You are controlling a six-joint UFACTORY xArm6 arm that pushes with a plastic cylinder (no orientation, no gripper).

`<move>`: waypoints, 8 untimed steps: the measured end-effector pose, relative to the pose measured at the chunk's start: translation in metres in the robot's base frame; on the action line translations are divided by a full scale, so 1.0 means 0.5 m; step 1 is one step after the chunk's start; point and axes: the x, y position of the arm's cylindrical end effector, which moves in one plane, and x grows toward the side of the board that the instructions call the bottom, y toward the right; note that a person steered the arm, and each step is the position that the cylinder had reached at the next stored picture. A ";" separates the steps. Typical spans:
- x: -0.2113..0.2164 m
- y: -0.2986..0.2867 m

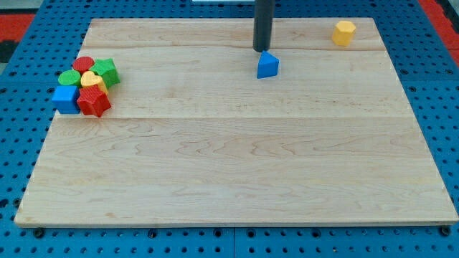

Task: Keep the blue triangle to the parallel right of the group of blocks

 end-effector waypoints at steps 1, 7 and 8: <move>0.066 -0.012; 0.168 -0.092; 0.168 -0.124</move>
